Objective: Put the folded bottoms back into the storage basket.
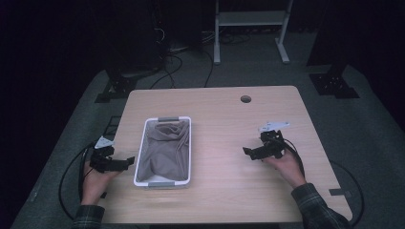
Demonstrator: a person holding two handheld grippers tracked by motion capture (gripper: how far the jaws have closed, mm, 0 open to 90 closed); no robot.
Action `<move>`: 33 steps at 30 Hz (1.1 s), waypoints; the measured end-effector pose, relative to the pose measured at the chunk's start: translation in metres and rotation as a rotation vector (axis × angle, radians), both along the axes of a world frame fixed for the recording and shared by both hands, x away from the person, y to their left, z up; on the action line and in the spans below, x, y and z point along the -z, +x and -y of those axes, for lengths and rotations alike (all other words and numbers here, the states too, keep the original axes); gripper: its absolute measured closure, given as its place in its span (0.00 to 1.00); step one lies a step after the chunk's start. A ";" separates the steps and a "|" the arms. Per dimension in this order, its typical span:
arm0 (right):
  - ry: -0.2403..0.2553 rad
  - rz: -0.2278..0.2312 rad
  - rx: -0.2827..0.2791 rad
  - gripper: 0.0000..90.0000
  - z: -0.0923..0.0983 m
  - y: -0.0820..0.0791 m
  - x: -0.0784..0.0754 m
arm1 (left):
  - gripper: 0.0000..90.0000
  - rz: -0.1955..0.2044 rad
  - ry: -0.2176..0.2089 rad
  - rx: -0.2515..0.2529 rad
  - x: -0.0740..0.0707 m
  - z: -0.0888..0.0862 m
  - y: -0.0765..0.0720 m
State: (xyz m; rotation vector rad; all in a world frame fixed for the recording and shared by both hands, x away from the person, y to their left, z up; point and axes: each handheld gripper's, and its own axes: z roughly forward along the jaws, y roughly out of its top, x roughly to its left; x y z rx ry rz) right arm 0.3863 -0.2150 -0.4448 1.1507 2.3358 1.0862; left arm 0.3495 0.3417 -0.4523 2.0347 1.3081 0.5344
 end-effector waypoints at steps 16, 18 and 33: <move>-0.093 -0.062 -0.016 0.00 0.033 -0.027 0.039 | 0.00 -0.021 0.076 0.032 0.024 0.014 0.006; -0.088 -0.053 -0.008 0.00 0.035 -0.027 0.039 | 0.00 -0.012 0.074 0.036 0.024 0.014 0.006; -0.066 -0.024 0.013 0.00 0.037 -0.028 0.043 | 0.00 0.020 0.019 0.079 0.030 0.013 0.004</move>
